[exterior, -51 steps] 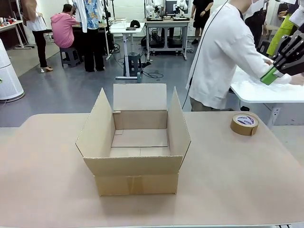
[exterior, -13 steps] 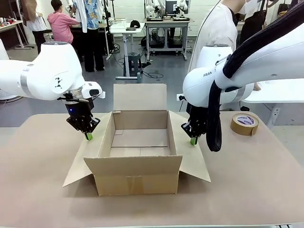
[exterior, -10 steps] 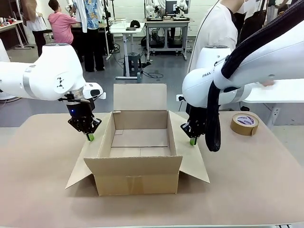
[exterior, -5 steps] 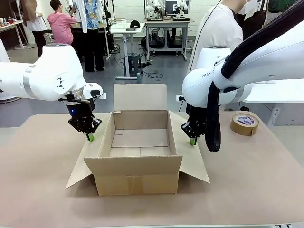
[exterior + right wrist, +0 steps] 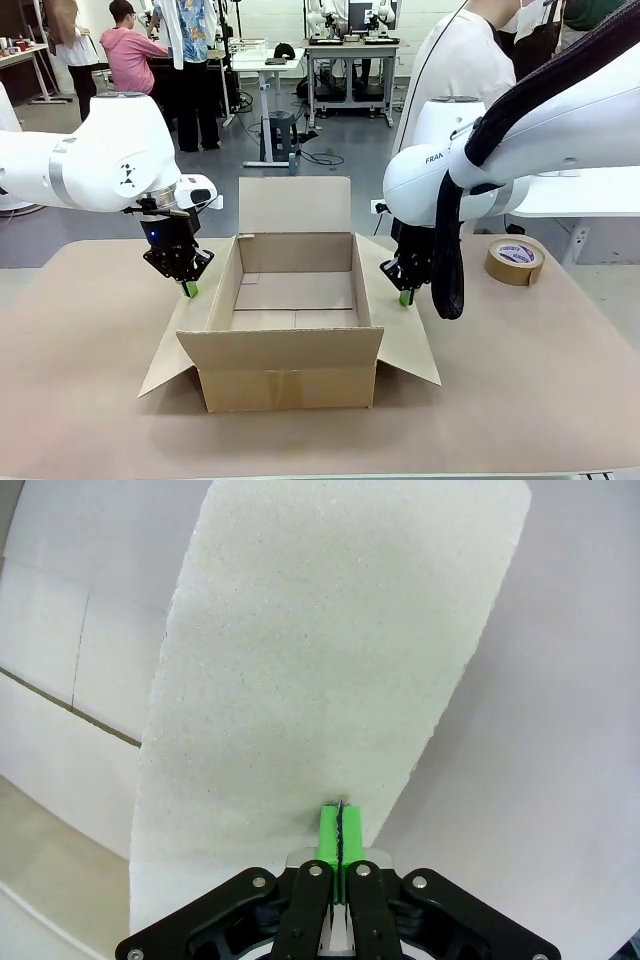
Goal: Wrap the clocks to prevent damage.
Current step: Once the human has placed the objects inside and stepped back, release both hands from the side flaps of the Package Box.
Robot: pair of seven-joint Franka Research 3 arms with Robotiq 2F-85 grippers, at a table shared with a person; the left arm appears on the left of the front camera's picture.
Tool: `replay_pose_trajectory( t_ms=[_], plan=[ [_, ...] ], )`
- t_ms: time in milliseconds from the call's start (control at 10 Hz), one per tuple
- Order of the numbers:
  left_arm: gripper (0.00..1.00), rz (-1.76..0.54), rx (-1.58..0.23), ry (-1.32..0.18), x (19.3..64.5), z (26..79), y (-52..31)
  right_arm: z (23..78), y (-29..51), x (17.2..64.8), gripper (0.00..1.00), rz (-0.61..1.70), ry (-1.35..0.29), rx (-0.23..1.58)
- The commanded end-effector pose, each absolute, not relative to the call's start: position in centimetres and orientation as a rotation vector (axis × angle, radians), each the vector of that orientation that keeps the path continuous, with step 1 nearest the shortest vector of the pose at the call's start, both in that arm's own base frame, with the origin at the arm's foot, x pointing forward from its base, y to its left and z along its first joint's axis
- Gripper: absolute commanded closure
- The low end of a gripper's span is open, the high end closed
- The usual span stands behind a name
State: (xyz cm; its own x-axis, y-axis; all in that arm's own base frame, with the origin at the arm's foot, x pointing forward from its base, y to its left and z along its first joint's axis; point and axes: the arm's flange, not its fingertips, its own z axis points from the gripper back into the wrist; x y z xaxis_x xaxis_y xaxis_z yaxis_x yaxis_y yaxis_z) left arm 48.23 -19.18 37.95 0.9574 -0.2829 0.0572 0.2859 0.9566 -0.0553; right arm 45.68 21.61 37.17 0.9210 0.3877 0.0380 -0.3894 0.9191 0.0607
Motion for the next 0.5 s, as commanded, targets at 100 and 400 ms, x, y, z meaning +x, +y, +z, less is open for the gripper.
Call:
replay_pose_trajectory(
  t_ms=[100,400],
  plan=[
    [0.99,-0.293,-0.055,-0.052,48.25,37.87,-19.14,37.03,21.56,45.64,0.99,0.396,-0.023,0.067],
    [0.99,-0.293,-0.055,-0.052,48.25,37.87,-19.14,37.03,21.56,45.64,0.99,0.396,-0.023,0.067]
  ],
)
